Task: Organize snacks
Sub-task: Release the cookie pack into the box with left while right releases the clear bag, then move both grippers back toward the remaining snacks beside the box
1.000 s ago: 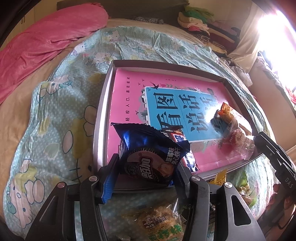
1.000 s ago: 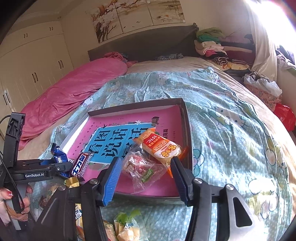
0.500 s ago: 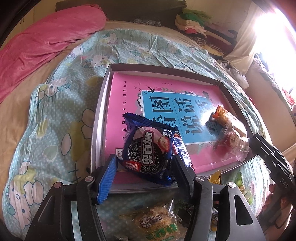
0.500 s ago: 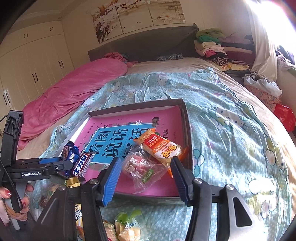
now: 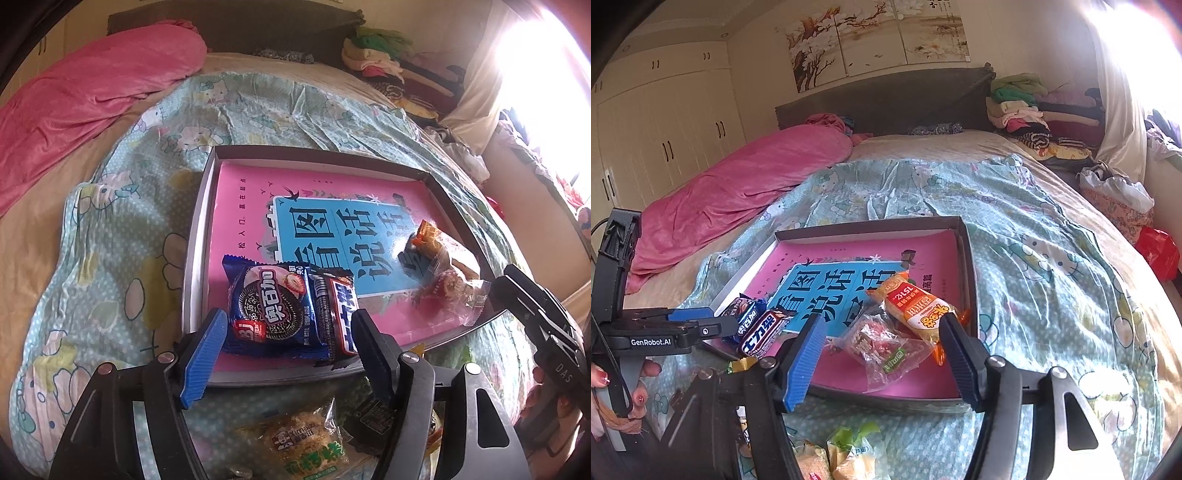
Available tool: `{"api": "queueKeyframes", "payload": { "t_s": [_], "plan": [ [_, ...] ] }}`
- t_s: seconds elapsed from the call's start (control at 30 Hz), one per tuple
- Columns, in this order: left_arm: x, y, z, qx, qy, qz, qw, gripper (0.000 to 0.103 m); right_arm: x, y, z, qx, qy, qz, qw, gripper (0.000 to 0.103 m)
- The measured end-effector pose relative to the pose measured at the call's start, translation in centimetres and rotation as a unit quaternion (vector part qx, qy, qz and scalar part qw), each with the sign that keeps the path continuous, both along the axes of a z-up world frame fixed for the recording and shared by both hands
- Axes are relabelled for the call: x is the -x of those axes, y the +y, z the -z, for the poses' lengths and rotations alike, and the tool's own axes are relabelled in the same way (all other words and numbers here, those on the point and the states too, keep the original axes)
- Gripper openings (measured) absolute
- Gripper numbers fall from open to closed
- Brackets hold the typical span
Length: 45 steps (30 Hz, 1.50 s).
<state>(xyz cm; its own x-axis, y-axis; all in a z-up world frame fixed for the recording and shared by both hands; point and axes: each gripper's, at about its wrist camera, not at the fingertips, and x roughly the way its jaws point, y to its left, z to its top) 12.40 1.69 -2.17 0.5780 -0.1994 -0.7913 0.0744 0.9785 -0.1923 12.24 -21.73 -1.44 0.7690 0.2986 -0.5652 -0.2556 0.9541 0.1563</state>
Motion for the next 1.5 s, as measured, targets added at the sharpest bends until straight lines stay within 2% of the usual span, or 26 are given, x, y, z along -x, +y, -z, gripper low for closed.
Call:
{"api": "queueKeyframes", "payload": {
  "t_s": [0.2, 0.53, 0.8, 1.17, 1.5],
  "plan": [
    [0.2, 0.5, -0.8, 0.013, -0.012, -0.005, 0.9998, 0.076, 0.2, 0.0, -0.1, 0.001, -0.003, 0.001, 1.000, 0.064],
    [0.3, 1.5, -1.3, 0.023, -0.008, -0.026, 0.9994, 0.080, 0.7, -0.6, -0.5, -0.009, -0.007, 0.004, 1.000, 0.064],
    [1.3, 2.2, -3.0, 0.009, -0.029, -0.024, 0.9993, 0.080, 1.5, -0.3, -0.9, -0.008, -0.012, -0.006, 1.000, 0.064],
    [2.7, 2.9, -4.4, 0.009, -0.047, -0.025, 0.9985, 0.080, 2.5, 0.5, -1.3, -0.001, -0.021, -0.021, 1.000, 0.064],
    [3.7, 2.9, -4.1, -0.011, -0.046, -0.023, 0.9986, 0.080, 3.2, 0.9, -1.3, 0.006, -0.019, -0.031, 0.999, 0.064]
  ]
}}
